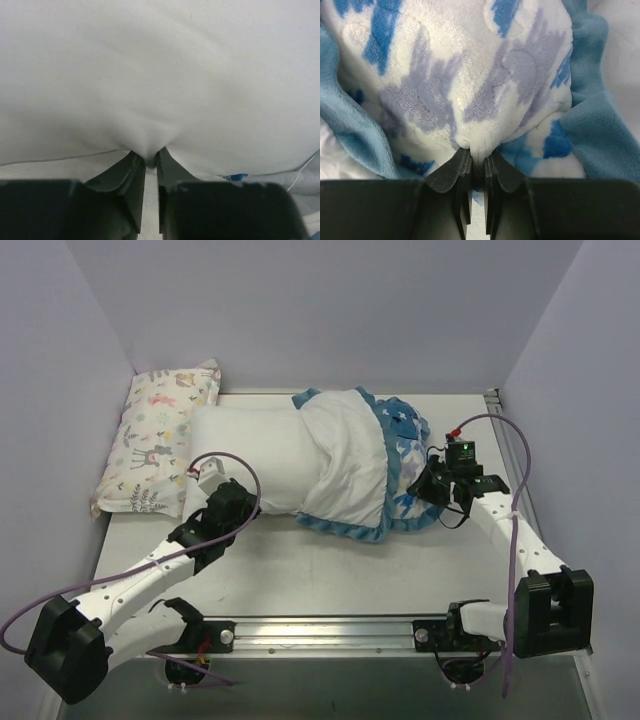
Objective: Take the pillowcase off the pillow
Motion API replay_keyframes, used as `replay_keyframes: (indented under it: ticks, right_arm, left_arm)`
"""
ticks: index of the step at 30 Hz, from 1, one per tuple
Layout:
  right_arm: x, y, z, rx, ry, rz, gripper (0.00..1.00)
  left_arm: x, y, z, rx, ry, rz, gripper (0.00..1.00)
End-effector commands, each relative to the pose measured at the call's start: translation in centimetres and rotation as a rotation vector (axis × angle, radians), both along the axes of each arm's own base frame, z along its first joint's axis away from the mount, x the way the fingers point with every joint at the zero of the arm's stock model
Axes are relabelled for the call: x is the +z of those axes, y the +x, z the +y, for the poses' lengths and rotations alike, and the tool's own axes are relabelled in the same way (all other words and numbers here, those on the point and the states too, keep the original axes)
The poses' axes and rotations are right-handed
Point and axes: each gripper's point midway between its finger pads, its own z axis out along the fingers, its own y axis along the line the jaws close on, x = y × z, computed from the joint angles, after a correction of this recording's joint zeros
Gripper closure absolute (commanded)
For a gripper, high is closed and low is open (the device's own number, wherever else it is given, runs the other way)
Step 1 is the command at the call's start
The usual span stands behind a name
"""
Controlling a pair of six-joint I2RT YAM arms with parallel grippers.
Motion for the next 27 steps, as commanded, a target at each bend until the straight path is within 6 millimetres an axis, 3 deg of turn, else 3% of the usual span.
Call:
replay_keyframes:
  ticks: [1, 3, 8, 11, 12, 14, 15, 18, 22, 23, 25, 26, 27]
  right_arm:
    - [2.3, 0.4, -1.9, -0.051, -0.025, -0.043, 1.00]
    - [3.1, 0.6, -3.1, -0.086, -0.024, -0.055, 1.00]
    - [4.7, 0.7, -6.1, -0.183, -0.002, -0.070, 1.00]
    - [6.0, 0.7, -9.1, -0.292, 0.060, -0.089, 1.00]
    - [6.5, 0.6, -11.3, -0.365, 0.079, -0.101, 1.00]
    - [7.6, 0.7, -11.9, -0.407, 0.117, -0.116, 1.00]
    - [7.9, 0.7, -11.9, -0.412, 0.123, -0.122, 1.00]
    - [8.2, 1.1, -11.4, -0.388, 0.113, -0.142, 1.00]
    - [8.8, 0.8, -10.1, -0.320, 0.054, -0.156, 1.00]
    - [10.1, 0.9, -8.5, -0.251, 0.029, -0.188, 0.96]
    - [11.0, 0.5, -6.3, -0.138, -0.018, -0.214, 0.82]
    - [11.9, -0.1, -4.1, -0.052, -0.029, -0.241, 0.59]
    - [12.9, -0.3, -3.6, -0.030, -0.092, -0.275, 0.47]
  left_arm:
    - [4.6, 2.8, 0.7, 0.035, -0.030, -0.124, 0.85]
    - [5.4, 3.5, 1.6, 0.046, -0.007, -0.120, 1.00]
    - [7.3, 4.2, 3.5, 0.099, 0.045, -0.128, 1.00]
    - [8.7, 4.6, 6.0, 0.161, 0.060, -0.135, 1.00]
    - [8.8, 4.7, 7.5, 0.192, 0.069, -0.126, 1.00]
    - [10.4, 4.9, 9.1, 0.227, 0.063, -0.150, 1.00]
    - [10.8, 4.8, 10.2, 0.245, 0.078, -0.147, 1.00]
    - [13.2, 4.7, 11.0, 0.246, 0.110, -0.173, 1.00]
    - [15.2, 4.3, 9.7, 0.171, 0.117, -0.211, 1.00]
    - [15.4, 4.2, 9.0, 0.137, 0.116, -0.212, 1.00]
    - [16.6, 4.0, 8.0, 0.104, 0.138, -0.228, 1.00]
    - [16.9, 3.6, 6.7, 0.078, 0.156, -0.231, 1.00]
    - [17.7, 3.5, 6.1, 0.063, 0.167, -0.248, 1.00]
